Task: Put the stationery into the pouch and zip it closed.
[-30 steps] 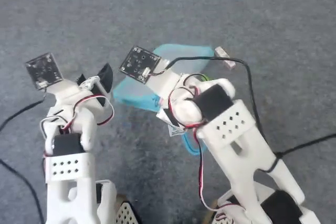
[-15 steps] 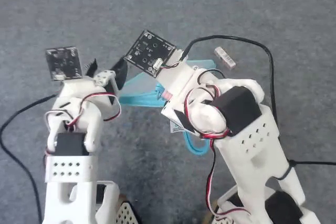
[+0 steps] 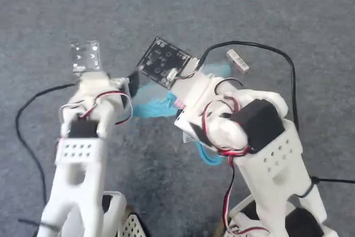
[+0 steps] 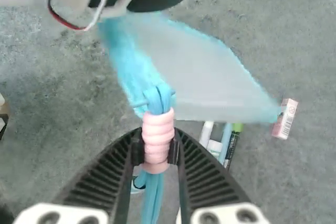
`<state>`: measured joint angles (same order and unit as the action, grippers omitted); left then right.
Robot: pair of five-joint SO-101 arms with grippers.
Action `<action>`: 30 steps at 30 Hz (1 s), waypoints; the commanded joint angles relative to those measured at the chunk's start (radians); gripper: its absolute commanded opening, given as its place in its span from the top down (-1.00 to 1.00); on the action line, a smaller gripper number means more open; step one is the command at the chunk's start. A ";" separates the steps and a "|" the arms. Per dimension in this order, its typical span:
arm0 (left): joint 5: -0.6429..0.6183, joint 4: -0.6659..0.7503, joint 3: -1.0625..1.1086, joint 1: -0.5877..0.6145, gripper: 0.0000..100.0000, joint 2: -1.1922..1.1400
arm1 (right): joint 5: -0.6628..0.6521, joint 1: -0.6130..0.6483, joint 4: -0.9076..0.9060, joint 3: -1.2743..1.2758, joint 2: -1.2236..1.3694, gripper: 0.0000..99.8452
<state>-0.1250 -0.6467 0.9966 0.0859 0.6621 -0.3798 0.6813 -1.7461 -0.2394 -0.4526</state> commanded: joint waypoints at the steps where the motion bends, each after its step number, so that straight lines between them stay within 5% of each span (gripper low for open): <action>1: 0.084 0.025 0.007 -0.072 0.51 -0.038 | -0.011 -0.071 -0.016 -0.186 0.087 0.99; 6: 0.120 0.017 0.039 -0.241 0.51 -0.040 | 0.035 -0.125 -0.042 -0.440 0.367 0.99; 12: 0.029 0.080 0.030 -0.385 0.51 -0.040 | 0.031 -0.008 -0.051 -0.549 0.553 0.99; 16: -0.132 0.087 0.028 -0.245 0.51 -0.032 | 0.015 -0.016 -0.053 -0.548 0.483 0.99; 30: -0.279 0.057 0.074 0.021 0.51 0.313 | -0.058 -0.005 -0.012 -0.107 0.177 0.99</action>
<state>-0.3874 -0.5869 1.0764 0.0644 0.8661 -0.4181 0.6751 -1.7553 -0.3897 -0.1903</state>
